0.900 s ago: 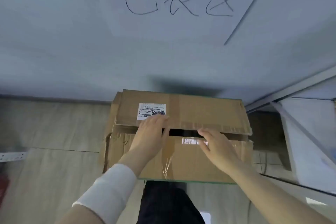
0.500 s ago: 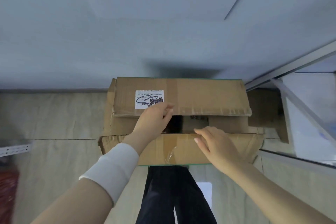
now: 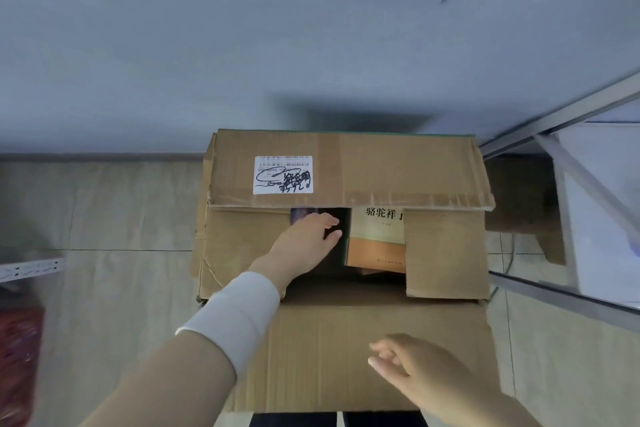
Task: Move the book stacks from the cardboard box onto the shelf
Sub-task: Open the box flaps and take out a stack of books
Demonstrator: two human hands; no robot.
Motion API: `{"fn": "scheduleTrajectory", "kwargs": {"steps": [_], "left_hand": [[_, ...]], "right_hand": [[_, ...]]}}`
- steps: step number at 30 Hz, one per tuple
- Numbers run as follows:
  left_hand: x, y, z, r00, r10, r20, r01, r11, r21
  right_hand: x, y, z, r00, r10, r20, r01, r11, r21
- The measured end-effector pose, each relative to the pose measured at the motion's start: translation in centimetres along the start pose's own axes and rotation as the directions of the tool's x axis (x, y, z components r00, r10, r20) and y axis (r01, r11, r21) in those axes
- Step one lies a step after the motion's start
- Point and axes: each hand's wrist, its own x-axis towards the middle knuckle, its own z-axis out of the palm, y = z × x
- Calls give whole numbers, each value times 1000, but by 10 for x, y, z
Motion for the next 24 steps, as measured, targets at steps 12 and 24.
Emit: {"fn": "scheduleTrajectory", "kwargs": {"steps": [12, 24], "left_hand": [[-1, 23, -52, 958, 161, -239, -167, 986, -1], [80, 40, -129, 921, 191, -340, -216, 976, -39]], "right_hand": [[43, -20, -32, 984, -56, -171, 64, 997, 40], [71, -29, -58, 956, -82, -280, 102, 993, 56]]}}
